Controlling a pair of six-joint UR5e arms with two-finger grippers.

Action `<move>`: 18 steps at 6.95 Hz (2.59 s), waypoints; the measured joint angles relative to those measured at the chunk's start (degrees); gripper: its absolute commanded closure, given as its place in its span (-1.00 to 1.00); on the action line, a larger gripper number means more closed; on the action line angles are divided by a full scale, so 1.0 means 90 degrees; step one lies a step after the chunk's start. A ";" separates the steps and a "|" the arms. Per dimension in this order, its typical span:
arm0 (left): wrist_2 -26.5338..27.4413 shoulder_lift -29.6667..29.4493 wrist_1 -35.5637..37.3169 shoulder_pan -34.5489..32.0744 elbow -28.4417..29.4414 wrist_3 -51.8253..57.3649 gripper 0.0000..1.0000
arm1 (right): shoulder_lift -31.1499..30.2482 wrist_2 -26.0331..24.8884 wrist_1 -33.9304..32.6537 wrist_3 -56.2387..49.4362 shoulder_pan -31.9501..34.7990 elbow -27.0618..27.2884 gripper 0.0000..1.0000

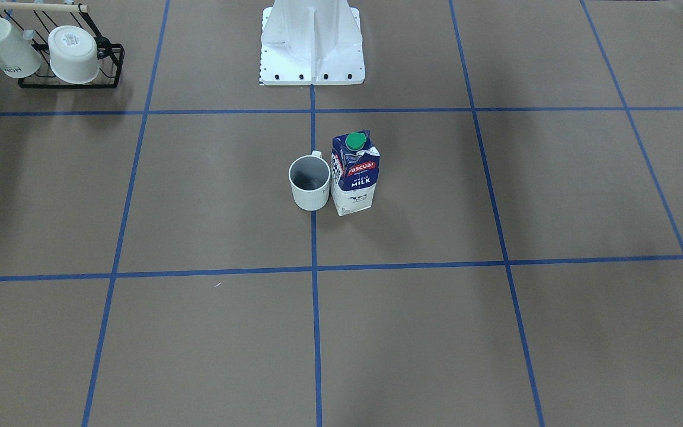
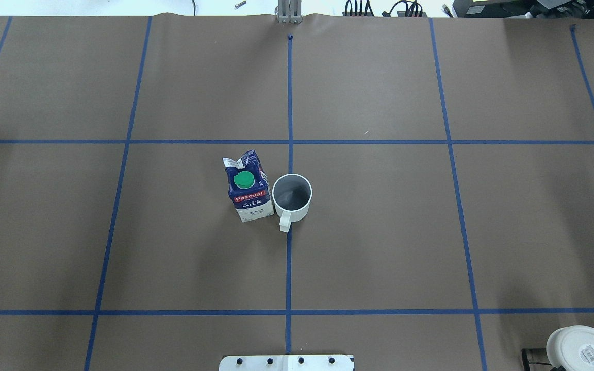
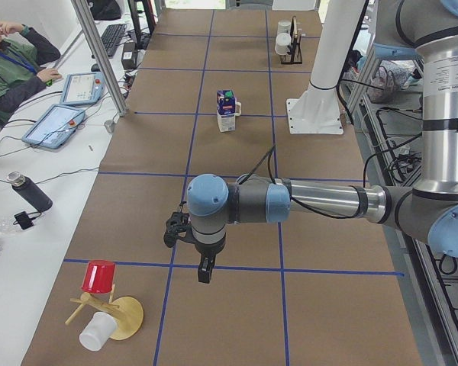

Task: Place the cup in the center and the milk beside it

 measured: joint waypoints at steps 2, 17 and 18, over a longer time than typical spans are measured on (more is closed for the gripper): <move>-0.0001 0.0010 -0.0001 0.0000 0.0007 0.0001 -0.97 | 0.0001 -0.0005 0.0009 -0.0006 0.0000 0.0023 -1.00; -0.0008 0.0237 0.0019 0.0005 -0.0098 -0.0004 -0.97 | -0.0089 0.0005 -0.0001 -0.0007 0.0000 0.0166 -1.00; -0.0010 0.0238 0.0021 0.0007 -0.0112 -0.0004 -0.97 | -0.0089 0.0005 -0.0001 -0.0007 0.0000 0.0167 -1.00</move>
